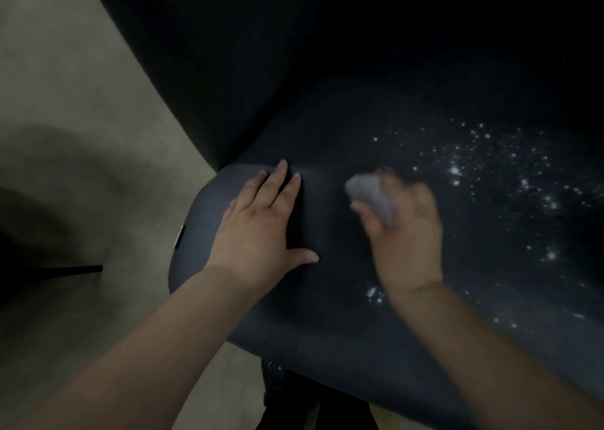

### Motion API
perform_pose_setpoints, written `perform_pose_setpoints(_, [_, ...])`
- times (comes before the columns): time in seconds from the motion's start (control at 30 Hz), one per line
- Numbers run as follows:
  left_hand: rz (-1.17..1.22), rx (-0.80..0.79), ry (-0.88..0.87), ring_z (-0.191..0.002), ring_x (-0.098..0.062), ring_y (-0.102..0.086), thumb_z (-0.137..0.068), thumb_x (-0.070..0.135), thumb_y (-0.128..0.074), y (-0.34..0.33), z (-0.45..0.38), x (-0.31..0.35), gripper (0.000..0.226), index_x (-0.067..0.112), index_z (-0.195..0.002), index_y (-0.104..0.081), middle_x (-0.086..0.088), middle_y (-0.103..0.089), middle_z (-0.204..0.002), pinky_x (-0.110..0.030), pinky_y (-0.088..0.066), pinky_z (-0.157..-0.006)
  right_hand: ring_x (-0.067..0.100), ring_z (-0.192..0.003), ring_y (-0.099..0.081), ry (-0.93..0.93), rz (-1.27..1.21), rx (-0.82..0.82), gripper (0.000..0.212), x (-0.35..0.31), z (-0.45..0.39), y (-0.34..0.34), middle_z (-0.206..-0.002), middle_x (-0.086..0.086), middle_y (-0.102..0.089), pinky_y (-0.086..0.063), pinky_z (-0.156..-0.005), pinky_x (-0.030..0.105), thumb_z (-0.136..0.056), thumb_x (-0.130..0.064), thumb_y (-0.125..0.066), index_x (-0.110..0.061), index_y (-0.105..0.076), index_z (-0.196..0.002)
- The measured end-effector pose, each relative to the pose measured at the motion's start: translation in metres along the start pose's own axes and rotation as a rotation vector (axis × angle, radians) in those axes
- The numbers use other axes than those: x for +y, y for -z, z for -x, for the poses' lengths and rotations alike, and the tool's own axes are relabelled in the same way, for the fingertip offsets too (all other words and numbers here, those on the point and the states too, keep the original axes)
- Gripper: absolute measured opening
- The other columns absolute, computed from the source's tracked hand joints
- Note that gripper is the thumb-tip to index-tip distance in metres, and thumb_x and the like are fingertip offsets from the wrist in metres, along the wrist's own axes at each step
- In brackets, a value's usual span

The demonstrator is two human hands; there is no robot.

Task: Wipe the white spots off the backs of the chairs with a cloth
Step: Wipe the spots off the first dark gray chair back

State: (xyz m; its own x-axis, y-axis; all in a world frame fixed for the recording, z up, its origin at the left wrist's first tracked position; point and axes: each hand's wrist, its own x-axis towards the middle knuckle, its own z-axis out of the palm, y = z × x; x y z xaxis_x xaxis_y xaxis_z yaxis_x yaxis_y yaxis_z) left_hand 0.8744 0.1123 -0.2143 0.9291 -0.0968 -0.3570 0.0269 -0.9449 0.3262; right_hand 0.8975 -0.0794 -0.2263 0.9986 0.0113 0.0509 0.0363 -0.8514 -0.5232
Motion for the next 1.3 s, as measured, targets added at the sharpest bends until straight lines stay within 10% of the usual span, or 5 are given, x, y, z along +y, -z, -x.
perform_pose_setpoints(0.17, [0.018, 0.009, -0.025, -0.143, -0.010, 0.006, -0.068, 0.068, -0.066, 0.002, -0.016, 0.016, 0.114, 0.030, -0.152, 0.001, 0.018, 0.016, -0.156, -0.034, -0.012, -0.119, 0.029, -0.080, -0.058, 0.259, -0.068, -0.159, 0.046, -0.005, -0.023, 0.005, -0.090, 0.016, -0.057, -0.054, -0.075, 0.040, -0.078, -0.016, -0.078, -0.006, -0.065, -0.121])
perform_pose_setpoints(0.33, [-0.013, 0.035, -0.024, -0.139, -0.011, -0.001, -0.064, 0.071, -0.066, 0.010, -0.034, 0.021, 0.115, 0.033, -0.151, -0.002, 0.020, 0.011, -0.156, -0.034, -0.017, -0.114, 0.019, -0.091, -0.051, 0.016, -0.108, 0.038, 0.043, 0.025, -0.080, 0.017, -0.101, 0.011, -0.053, -0.033, -0.084, 0.006, -0.083, -0.015, -0.074, -0.008, -0.063, -0.124])
perform_pose_setpoints(1.0, [0.099, 0.091, -0.038, -0.139, -0.003, 0.007, -0.072, 0.064, -0.066, 0.016, -0.084, 0.062, 0.109, 0.030, -0.152, 0.000, 0.017, 0.011, -0.158, -0.023, 0.000, -0.111, 0.013, -0.092, -0.058, 0.260, -0.209, -0.071, 0.036, 0.032, -0.111, 0.020, -0.090, -0.004, -0.055, -0.050, -0.084, 0.026, -0.079, -0.009, -0.075, -0.009, -0.068, -0.114])
perform_pose_setpoints(1.17, [0.074, 0.076, -0.037, -0.141, -0.005, 0.008, -0.074, 0.067, -0.060, 0.021, -0.095, 0.062, 0.104, 0.031, -0.152, -0.001, 0.018, 0.012, -0.158, -0.027, -0.004, -0.116, 0.033, -0.104, -0.054, -0.155, -0.098, 0.127, 0.040, 0.065, -0.133, 0.030, -0.107, 0.018, -0.055, -0.045, -0.093, 0.034, -0.086, -0.017, -0.070, -0.011, -0.062, -0.125])
perform_pose_setpoints(1.3, [0.067, 0.023, -0.034, -0.142, -0.006, 0.009, -0.073, 0.064, -0.065, 0.029, -0.111, 0.071, 0.107, 0.033, -0.152, 0.000, 0.019, 0.016, -0.157, -0.030, -0.007, -0.116, 0.027, -0.089, -0.056, 0.066, -0.090, -0.020, 0.045, 0.054, -0.100, 0.031, -0.093, 0.012, -0.056, -0.047, -0.082, 0.032, -0.078, -0.011, -0.077, -0.010, -0.065, -0.122])
